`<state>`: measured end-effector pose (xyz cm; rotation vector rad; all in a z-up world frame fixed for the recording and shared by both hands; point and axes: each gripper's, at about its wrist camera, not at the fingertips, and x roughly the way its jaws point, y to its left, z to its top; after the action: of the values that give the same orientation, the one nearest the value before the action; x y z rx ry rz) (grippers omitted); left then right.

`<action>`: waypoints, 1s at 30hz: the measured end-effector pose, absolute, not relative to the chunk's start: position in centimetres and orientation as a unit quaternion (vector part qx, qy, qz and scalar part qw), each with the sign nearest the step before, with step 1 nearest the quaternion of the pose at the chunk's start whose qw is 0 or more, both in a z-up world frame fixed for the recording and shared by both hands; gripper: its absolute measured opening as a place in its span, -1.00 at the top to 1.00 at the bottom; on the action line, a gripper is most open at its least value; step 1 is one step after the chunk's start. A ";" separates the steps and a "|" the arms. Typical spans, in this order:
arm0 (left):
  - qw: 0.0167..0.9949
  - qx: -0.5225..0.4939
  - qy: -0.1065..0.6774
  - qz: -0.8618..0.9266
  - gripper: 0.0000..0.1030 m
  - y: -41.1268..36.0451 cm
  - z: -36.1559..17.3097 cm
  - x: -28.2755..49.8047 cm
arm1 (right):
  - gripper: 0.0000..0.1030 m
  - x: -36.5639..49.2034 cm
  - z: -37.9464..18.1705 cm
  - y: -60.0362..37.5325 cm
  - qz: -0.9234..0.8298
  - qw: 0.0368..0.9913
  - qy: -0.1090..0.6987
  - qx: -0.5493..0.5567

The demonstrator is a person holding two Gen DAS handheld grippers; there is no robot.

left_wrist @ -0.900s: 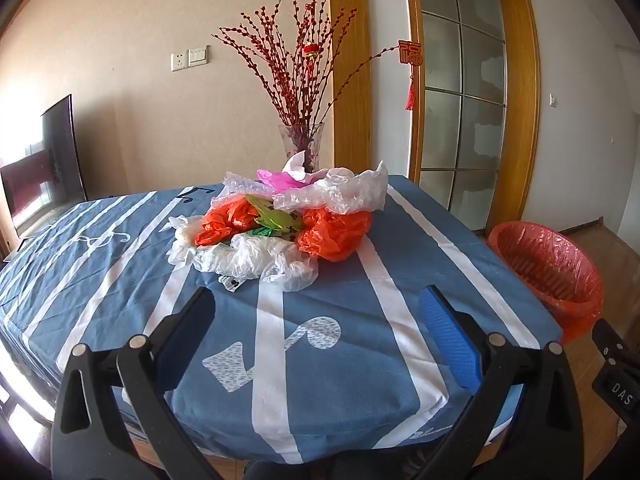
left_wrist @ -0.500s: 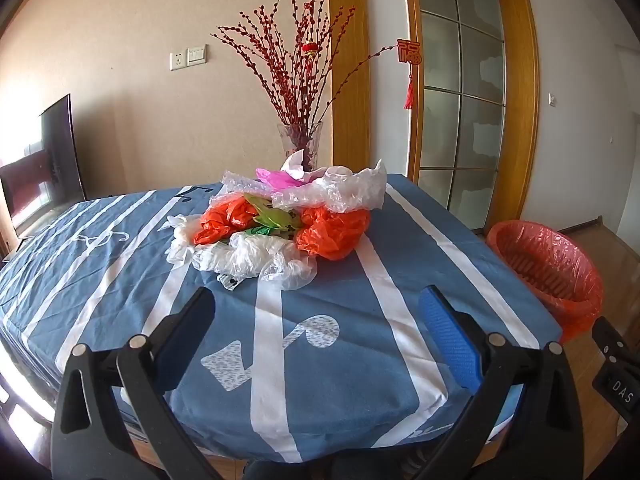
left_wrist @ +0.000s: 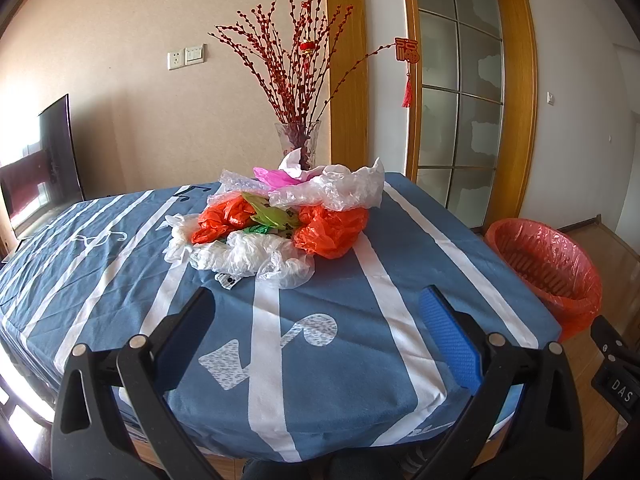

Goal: Collect trash

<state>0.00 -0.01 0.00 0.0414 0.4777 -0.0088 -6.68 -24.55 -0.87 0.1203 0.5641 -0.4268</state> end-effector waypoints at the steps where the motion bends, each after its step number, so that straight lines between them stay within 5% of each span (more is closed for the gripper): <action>1: 0.971 0.020 0.237 -0.004 -0.93 0.0 0.0 0.0 | -0.97 -6.7 -0.9 -24.5 -0.209 0.936 0.276 0.059; 30: 0.971 0.021 0.238 -0.004 -0.93 0.0 0.0 0.0 | -0.97 -6.7 -1.0 -24.4 -0.208 0.936 0.278 0.061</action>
<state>0.02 -0.02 -0.01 0.0426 0.4814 -0.0086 -6.65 -24.42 -0.97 0.1239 0.5676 -0.4246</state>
